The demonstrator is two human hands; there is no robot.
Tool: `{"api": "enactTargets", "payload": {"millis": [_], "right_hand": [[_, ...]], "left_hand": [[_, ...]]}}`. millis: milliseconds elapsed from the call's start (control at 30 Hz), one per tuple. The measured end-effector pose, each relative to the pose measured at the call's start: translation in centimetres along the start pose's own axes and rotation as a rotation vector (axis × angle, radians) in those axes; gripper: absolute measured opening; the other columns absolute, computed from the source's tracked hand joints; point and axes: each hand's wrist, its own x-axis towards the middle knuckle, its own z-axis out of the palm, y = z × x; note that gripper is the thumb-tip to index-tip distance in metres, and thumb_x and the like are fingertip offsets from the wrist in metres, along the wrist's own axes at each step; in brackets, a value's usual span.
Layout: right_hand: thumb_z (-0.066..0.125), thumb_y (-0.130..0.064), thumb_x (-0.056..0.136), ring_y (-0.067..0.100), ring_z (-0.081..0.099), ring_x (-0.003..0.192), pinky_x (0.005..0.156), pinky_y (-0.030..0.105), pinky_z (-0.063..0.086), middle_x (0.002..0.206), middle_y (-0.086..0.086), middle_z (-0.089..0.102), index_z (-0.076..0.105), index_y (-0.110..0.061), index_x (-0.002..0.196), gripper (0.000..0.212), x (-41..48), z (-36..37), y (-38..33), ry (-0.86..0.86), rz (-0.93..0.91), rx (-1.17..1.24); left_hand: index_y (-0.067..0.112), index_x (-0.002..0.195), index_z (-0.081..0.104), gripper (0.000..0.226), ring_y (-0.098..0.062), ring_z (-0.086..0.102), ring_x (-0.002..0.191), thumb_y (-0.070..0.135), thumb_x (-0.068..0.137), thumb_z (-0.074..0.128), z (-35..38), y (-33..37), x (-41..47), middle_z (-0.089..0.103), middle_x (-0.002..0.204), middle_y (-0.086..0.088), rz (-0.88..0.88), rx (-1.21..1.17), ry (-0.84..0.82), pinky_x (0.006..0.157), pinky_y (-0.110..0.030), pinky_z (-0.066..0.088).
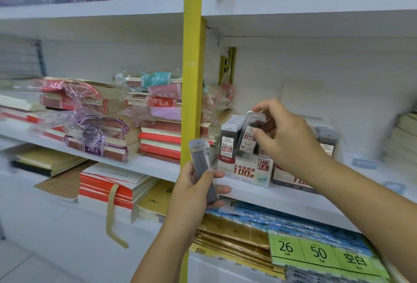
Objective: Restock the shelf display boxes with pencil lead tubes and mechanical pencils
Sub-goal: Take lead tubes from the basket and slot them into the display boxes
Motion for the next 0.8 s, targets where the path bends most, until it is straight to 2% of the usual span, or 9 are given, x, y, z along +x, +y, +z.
{"api": "enactTargets", "payload": {"millis": [133, 233, 333, 400, 500, 667, 733, 800], "right_hand": [[0.065, -0.020, 0.087, -0.003, 0.059, 0.074, 0.068, 0.029, 0.055, 0.082, -0.013, 0.063, 0.046, -0.041, 0.103, 0.033, 1.3, -0.1, 0.4, -0.002, 0.099, 0.006], [0.065, -0.019, 0.087, 0.001, 0.060, 0.077, 0.073, 0.032, 0.056, 0.087, -0.012, 0.064, 0.049, -0.038, 0.105, 0.030, 1.7, -0.3, 0.5, -0.053, 0.117, -0.008], [0.066, -0.023, 0.088, 0.000, 0.058, 0.078, 0.071, 0.031, 0.054, 0.087, -0.014, 0.063, 0.050, -0.039, 0.103, 0.027, 1.5, 0.2, 0.5, -0.123, 0.126, -0.050], [0.065, -0.028, 0.087, 0.003, 0.052, 0.084, 0.070, 0.029, 0.047, 0.092, -0.016, 0.061, 0.054, -0.039, 0.102, 0.021, 1.2, 0.9, 0.6, -0.135, 0.095, -0.151], [0.067, -0.034, 0.085, 0.008, 0.032, 0.095, 0.076, 0.030, 0.035, 0.098, -0.011, 0.048, 0.067, -0.031, 0.104, 0.019, 1.2, 1.6, 0.9, -0.024, -0.025, -0.400], [0.064, -0.038, 0.088, 0.015, 0.030, 0.107, 0.090, 0.030, 0.027, 0.111, -0.006, 0.047, 0.064, -0.030, 0.123, 0.035, 1.2, 1.1, 1.2, -0.087, 0.011, -0.551], [0.059, -0.035, 0.092, 0.011, 0.032, 0.107, 0.092, 0.030, 0.031, 0.113, -0.007, 0.049, 0.059, -0.028, 0.129, 0.038, 0.4, 1.0, 0.7, -0.043, 0.004, -0.492], [0.057, -0.032, 0.093, 0.001, 0.041, 0.093, 0.082, 0.020, 0.038, 0.099, -0.016, 0.053, 0.060, -0.030, 0.127, 0.034, -0.9, 1.0, -0.5, -0.008, 0.030, -0.195]], "left_hand": [[0.032, 0.108, 0.060, 0.015, -0.018, 0.077, 0.082, 0.020, 0.100, 0.058, -0.7, 0.0, -0.1, 0.077, 0.094, 0.004, 0.004, 0.021, 0.011, 0.058, -0.026, 0.059], [0.031, 0.108, 0.060, 0.013, -0.017, 0.077, 0.082, 0.020, 0.100, 0.059, -0.9, 0.0, 0.0, 0.077, 0.094, 0.005, 0.002, 0.015, 0.005, 0.058, -0.026, 0.059], [0.035, 0.105, 0.060, 0.014, -0.017, 0.077, 0.082, 0.021, 0.100, 0.059, -0.9, 0.0, -0.1, 0.077, 0.095, 0.005, 0.005, 0.009, -0.006, 0.060, -0.026, 0.059], [0.037, 0.105, 0.060, 0.016, -0.016, 0.077, 0.082, 0.022, 0.100, 0.059, -0.9, 0.0, -0.1, 0.077, 0.096, 0.006, 0.014, 0.007, -0.017, 0.060, -0.026, 0.058], [0.040, 0.106, 0.059, 0.018, -0.016, 0.077, 0.081, 0.023, 0.099, 0.060, -0.8, 0.1, -0.2, 0.077, 0.097, 0.006, 0.022, 0.009, -0.040, 0.060, -0.026, 0.059], [0.033, 0.110, 0.062, 0.016, -0.014, 0.074, 0.073, 0.024, 0.098, 0.063, -0.9, 0.3, -0.5, 0.077, 0.099, 0.004, 0.030, 0.062, -0.080, 0.059, -0.025, 0.057], [0.033, 0.113, 0.063, 0.017, -0.012, 0.068, 0.068, 0.026, 0.098, 0.063, -0.8, 0.3, -0.6, 0.077, 0.099, 0.003, 0.047, 0.087, -0.099, 0.058, -0.023, 0.054], [0.037, 0.114, 0.063, 0.019, -0.011, 0.063, 0.065, 0.028, 0.098, 0.063, -0.6, 0.5, -0.7, 0.076, 0.097, 0.002, 0.065, 0.102, -0.129, 0.055, -0.022, 0.051]]}}
